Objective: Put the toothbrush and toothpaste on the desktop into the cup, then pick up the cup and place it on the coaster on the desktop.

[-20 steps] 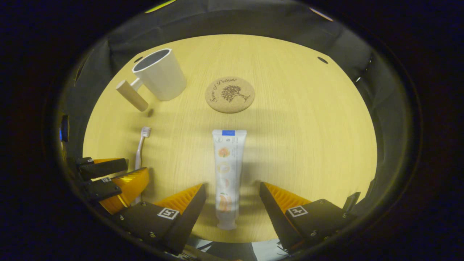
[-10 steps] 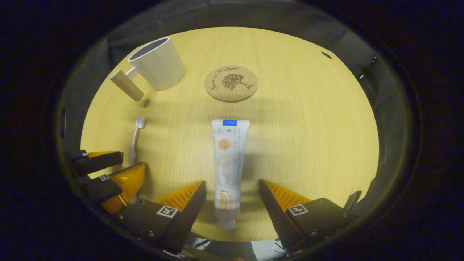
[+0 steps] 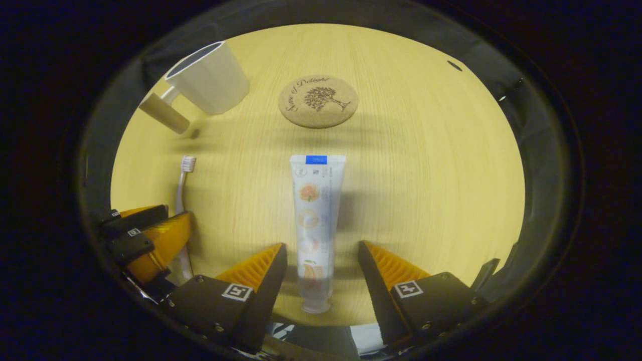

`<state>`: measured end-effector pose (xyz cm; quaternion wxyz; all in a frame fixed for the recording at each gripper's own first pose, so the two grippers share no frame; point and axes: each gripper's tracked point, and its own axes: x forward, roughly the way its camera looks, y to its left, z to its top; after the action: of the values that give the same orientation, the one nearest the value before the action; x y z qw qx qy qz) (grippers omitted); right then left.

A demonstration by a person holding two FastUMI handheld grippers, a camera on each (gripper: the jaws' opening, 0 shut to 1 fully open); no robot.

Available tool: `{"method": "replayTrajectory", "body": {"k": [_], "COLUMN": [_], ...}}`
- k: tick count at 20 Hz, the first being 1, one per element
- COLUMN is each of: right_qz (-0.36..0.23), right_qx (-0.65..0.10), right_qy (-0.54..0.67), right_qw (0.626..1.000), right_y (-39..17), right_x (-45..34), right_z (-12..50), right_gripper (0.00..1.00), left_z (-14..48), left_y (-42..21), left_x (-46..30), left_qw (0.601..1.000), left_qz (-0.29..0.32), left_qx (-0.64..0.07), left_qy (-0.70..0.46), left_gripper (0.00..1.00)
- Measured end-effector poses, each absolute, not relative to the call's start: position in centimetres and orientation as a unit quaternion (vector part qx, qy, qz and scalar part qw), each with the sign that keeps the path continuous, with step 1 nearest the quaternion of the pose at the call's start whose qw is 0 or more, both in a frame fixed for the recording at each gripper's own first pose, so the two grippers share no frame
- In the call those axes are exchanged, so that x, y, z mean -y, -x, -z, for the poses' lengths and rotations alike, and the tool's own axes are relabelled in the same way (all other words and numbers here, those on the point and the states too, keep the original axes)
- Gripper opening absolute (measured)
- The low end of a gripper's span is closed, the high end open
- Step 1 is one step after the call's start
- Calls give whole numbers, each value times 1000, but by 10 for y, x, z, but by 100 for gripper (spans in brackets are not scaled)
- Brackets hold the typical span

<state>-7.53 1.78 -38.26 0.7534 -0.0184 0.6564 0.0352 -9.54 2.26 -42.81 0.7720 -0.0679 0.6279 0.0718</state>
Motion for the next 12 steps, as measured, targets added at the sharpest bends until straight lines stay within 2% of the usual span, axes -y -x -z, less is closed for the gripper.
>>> {"method": "replayTrajectory", "body": {"k": [1, 2, 4, 5, 6, 7, 9, 10, 11, 12], "right_qz": [-36, -29, -26, -32, -30, -32, -34, -32, -27, -29], "right_qx": [-662, -657, -664, -669, -662, -666, -660, -658, -649, -656], "right_qy": [20, 14, 6, 11, 14, 13, 14, -2, -15, -23], "right_qw": [749, 753, 747, 743, 749, 745, 750, 753, 760, 753], "right_y": [75, 70, 70, 72, 71, 71, 69, 69, 66, 70], "right_x": [-17, -16, -14, -16, -12, -13, -10, -12, -14, -16], "right_z": [383, 380, 382, 382, 376, 374, 379, 379, 373, 378], "right_gripper": [87, 80, 38, 36, 36, 23, 23, 10, 9, 10], "left_z": [428, 429, 428, 428, 428, 428, 429, 427, 430, 430], "left_y": [95, 94, 92, 92, 93, 89, 92, 88, 91, 88], "left_x": [-25, -25, -25, -26, -26, -27, -26, -27, -27, -28], "left_qw": [772, 772, 772, 771, 769, 770, 767, 773, 769, 773], "left_qz": [-73, -71, -67, -64, -63, -71, -74, -76, -80, -79], "left_qx": [-628, -628, -629, -629, -633, -630, -633, -626, -630, -624], "left_qy": [68, 69, 70, 67, 64, 68, 71, 72, 78, 79], "left_gripper": [67, 60, 44, 33, 33, 26, 14, 19, 7, 7]}}
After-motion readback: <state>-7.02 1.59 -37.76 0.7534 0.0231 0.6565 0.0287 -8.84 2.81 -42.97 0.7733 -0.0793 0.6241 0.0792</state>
